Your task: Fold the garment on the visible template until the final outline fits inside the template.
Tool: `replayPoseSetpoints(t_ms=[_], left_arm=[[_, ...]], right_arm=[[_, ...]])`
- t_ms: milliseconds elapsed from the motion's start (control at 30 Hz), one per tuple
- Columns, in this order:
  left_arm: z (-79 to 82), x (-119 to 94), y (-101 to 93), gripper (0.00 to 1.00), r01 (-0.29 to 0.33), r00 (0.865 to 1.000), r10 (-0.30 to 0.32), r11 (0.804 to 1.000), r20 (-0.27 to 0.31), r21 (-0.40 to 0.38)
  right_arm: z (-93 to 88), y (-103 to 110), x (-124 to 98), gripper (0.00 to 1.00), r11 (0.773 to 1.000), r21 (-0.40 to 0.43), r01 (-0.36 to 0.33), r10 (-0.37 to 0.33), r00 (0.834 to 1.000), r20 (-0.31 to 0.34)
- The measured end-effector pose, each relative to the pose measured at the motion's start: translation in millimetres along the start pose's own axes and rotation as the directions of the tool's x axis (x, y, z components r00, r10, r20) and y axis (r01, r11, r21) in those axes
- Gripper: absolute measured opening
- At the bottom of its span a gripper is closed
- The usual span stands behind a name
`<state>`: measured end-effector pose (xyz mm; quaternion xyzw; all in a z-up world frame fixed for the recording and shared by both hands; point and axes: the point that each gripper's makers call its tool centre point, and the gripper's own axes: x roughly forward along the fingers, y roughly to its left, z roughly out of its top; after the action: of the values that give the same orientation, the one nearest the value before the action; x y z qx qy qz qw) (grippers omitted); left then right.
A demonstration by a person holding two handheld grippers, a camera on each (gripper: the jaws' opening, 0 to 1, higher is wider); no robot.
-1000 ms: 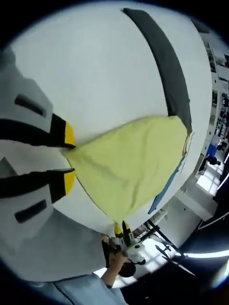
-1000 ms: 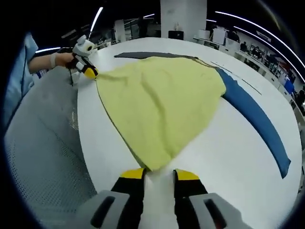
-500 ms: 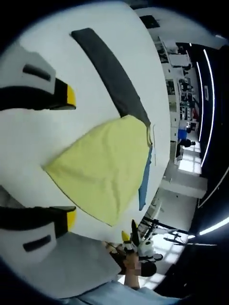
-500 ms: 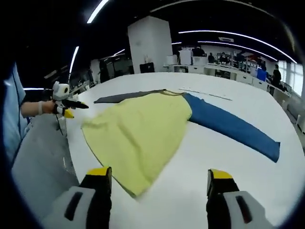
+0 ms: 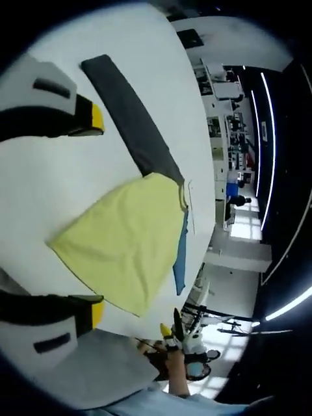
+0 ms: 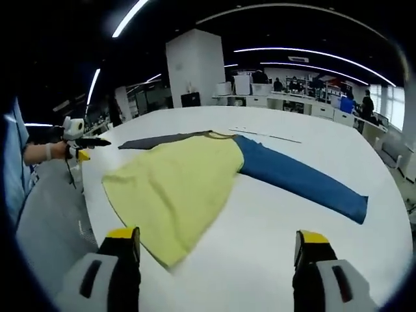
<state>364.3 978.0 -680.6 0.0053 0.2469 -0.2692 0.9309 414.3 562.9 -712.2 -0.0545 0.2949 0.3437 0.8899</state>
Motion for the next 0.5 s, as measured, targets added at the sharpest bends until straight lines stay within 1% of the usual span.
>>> replayPoseSetpoints(t_ms=[67, 200, 400, 467, 500], left_arm=[[0.1, 0.8, 1.7, 0.99, -0.005, 1.000, 0.005, 1.000, -0.002, -0.011], [3.5, 0.7, 4.8, 0.99, -0.021, 1.000, 0.021, 1.000, 0.015, -0.011], [9.7, -0.6, 4.9, 0.99, -0.016, 0.999, 0.017, 1.000, 0.035, -0.019], [11.2, -1.9, 7.6, 0.99, -0.025, 0.999, 0.025, 1.000, 0.037, -0.015], [12.3, -2.8, 8.4, 0.99, -0.029, 0.999, 0.030, 0.999, 0.039, -0.014]], right_arm=[[0.1, -3.8, -1.2, 1.00, 1.000, 0.000, 0.009, -0.009, 1.000, 0.003], [-0.3, -19.2, -3.4, 0.98, 0.999, 0.027, 0.032, -0.032, 0.999, -0.004], [9.0, -57.3, -6.6, 0.97, 0.993, 0.083, 0.082, -0.083, 0.996, 0.014], [8.7, -67.6, -6.5, 0.95, 0.992, 0.095, 0.089, -0.090, 0.996, 0.005], [10.1, -77.7, -6.8, 0.93, 0.989, 0.094, 0.111, -0.112, 0.994, 0.008]])
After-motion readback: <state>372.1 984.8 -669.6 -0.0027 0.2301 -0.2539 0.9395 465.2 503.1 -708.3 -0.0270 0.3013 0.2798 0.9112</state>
